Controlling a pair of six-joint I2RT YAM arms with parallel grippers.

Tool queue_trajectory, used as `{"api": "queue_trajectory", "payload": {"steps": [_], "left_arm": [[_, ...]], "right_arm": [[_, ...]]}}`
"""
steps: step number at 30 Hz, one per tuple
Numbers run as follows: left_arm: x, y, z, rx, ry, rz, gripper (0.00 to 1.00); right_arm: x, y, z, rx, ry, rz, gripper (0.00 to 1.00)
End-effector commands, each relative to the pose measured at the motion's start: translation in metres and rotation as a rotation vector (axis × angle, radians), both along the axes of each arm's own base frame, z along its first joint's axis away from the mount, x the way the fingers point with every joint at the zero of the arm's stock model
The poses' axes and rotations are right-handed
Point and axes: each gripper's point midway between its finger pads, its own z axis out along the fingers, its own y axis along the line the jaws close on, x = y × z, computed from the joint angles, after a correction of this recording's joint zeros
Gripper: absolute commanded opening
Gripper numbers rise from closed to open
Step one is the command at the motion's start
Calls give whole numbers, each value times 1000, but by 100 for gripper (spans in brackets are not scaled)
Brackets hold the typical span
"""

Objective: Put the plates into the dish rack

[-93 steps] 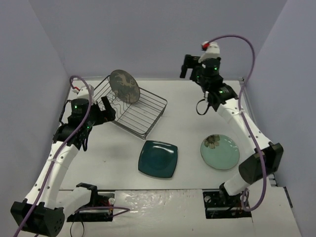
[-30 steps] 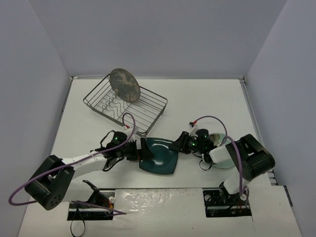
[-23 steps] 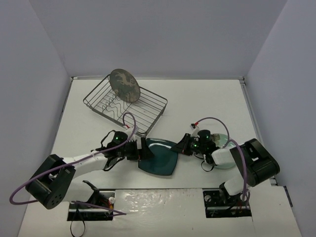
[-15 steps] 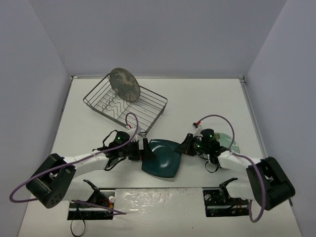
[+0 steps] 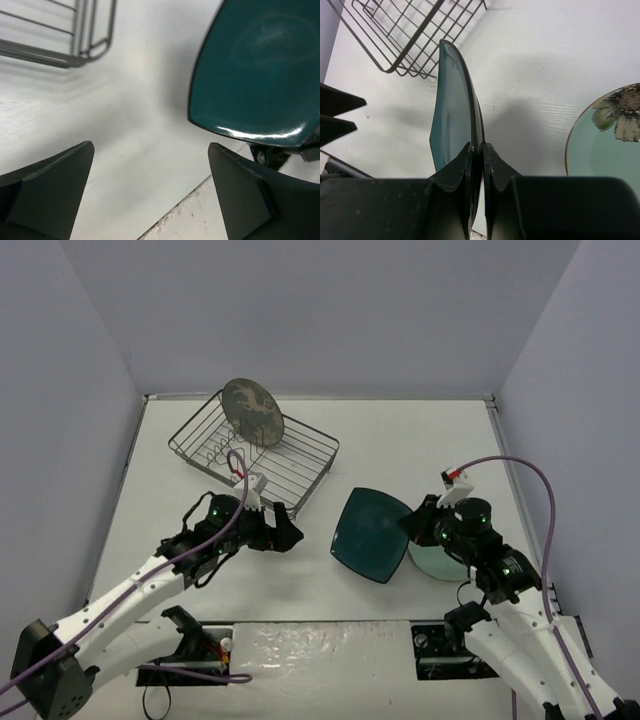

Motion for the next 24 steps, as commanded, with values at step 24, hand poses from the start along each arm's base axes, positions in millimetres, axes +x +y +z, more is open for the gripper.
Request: {"api": "queue_trajectory", "payload": {"steps": [24], "left_arm": [[66, 159, 49, 189, 34, 715, 97]], "right_arm": [[202, 186, 282, -343, -1044, 429, 0]]}}
